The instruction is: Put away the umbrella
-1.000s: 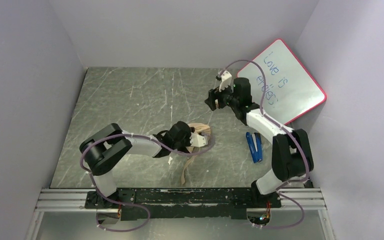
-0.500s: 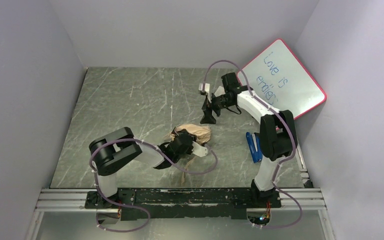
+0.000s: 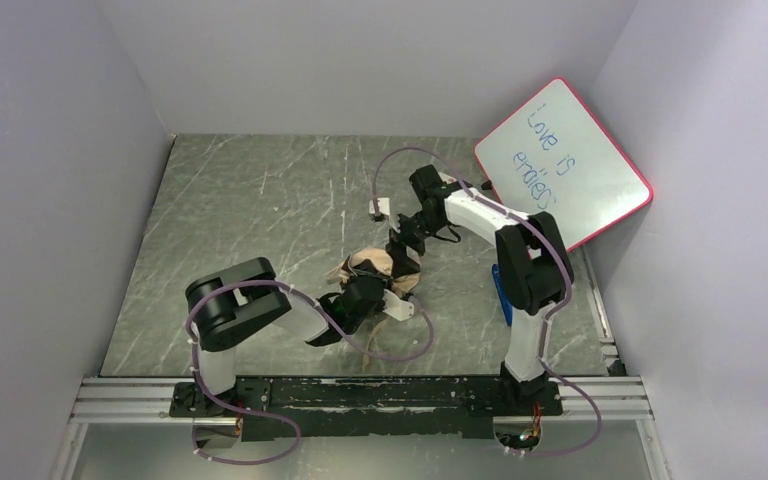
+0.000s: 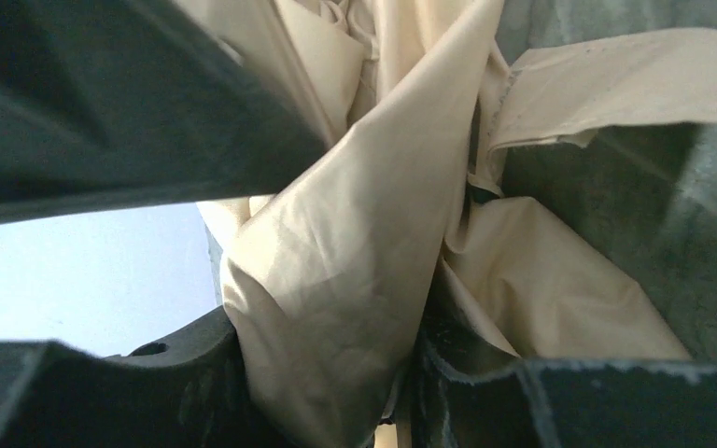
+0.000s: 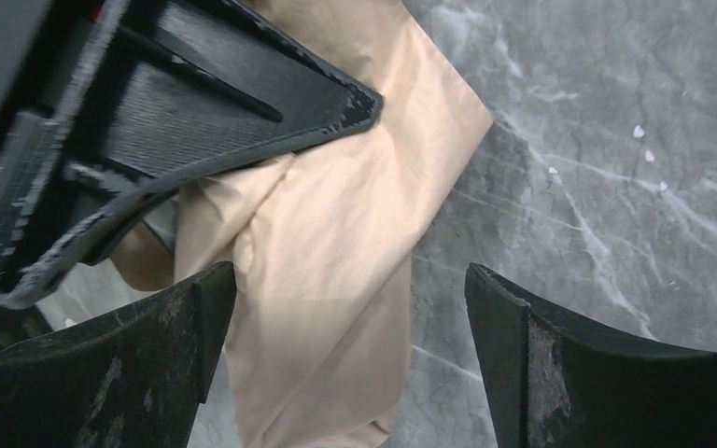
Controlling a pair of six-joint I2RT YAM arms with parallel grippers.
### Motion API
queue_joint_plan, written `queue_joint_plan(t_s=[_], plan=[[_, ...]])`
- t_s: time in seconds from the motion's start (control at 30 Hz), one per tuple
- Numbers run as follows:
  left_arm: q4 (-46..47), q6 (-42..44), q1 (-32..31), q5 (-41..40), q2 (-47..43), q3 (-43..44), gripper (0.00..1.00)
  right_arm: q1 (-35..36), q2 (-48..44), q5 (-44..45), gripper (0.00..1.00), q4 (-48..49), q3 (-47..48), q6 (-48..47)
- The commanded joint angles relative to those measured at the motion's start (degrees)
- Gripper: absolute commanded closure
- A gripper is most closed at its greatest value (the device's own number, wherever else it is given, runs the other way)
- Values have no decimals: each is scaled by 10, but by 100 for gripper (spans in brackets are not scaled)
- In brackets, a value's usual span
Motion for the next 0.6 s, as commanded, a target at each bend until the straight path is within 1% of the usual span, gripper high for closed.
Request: queue_joint_plan(t_s=[0.0, 0.17, 0.23, 0.3, 0.33, 0.4, 0.43, 0.57], plan=[[-73, 25, -5, -23, 27, -32, 95, 11, 19, 74, 4, 1, 3, 0], [-53, 24, -7, -26, 23, -34, 95, 17, 31, 119, 6, 10, -18, 1], [-45, 23, -8, -28, 17, -35, 95, 18, 31, 132, 13, 28, -31, 7], [-31, 22, -9, -31, 9, -38, 88, 18, 33, 136, 22, 37, -38, 11], [-25, 21, -9, -32, 5, -40, 83, 18, 35, 144, 30, 41, -40, 14], [-15, 17, -9, -33, -9, -43, 68, 18, 38, 163, 44, 63, -46, 28], [-8, 15, -9, -34, -18, -45, 61, 18, 38, 173, 50, 72, -50, 34], [-11, 6, -11, -38, -63, -49, 44, 18, 38, 185, 67, 89, -63, 37]])
